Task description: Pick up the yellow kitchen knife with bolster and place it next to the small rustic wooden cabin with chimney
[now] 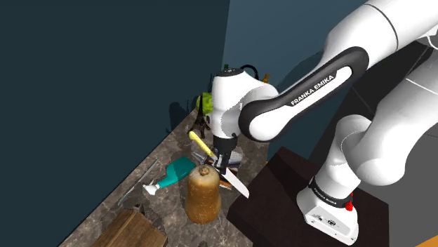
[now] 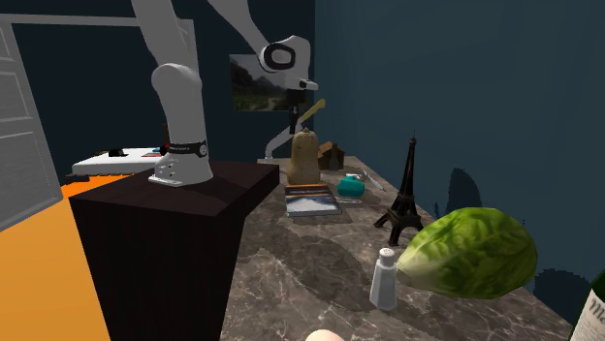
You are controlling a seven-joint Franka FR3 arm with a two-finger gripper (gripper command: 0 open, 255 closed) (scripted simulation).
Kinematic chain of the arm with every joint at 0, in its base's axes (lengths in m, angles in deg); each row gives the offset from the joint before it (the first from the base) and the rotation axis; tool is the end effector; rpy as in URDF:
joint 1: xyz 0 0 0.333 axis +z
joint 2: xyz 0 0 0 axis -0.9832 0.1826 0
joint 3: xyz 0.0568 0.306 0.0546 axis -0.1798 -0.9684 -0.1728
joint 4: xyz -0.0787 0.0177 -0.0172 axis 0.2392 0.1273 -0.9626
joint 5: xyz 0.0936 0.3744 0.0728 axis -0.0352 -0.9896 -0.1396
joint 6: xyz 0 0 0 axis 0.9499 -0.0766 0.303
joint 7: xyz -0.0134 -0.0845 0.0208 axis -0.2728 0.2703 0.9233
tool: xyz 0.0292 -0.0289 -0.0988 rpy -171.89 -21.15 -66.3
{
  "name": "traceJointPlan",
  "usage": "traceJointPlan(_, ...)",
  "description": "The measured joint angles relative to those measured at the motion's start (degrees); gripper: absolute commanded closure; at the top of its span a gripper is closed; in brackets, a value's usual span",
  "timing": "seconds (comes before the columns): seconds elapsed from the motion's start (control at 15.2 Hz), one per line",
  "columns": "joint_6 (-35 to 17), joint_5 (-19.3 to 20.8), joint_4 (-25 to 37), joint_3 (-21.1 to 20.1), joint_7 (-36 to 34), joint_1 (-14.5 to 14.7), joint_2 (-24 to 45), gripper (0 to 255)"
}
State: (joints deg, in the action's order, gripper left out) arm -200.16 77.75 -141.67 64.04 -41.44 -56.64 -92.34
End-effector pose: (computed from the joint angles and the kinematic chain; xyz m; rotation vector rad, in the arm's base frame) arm 0.3296 0.2438 0.3126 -3.0769 -0.5711 0.1607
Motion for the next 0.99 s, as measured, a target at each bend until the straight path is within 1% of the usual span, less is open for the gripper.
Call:
traceJointPlan(0.2,0.2,-0.8,2.1,-3.0,-4.7,2.2,1.6,255)
traceJointPlan(0.59,-0.5,-0.7,7.1,-8.6,-14.4,6.0,6.7,255)
traceJointPlan(0.79,-0.6,0.6,10.7,-10.9,-19.3,7.7,10.2,255)
traceJointPlan(0.92,0.7,1.9,14.3,-12.1,-22.7,8.7,12.4,255)
traceJointPlan(0.99,0.4,2.8,15.7,-12.8,-24.7,9.4,14.2,255)
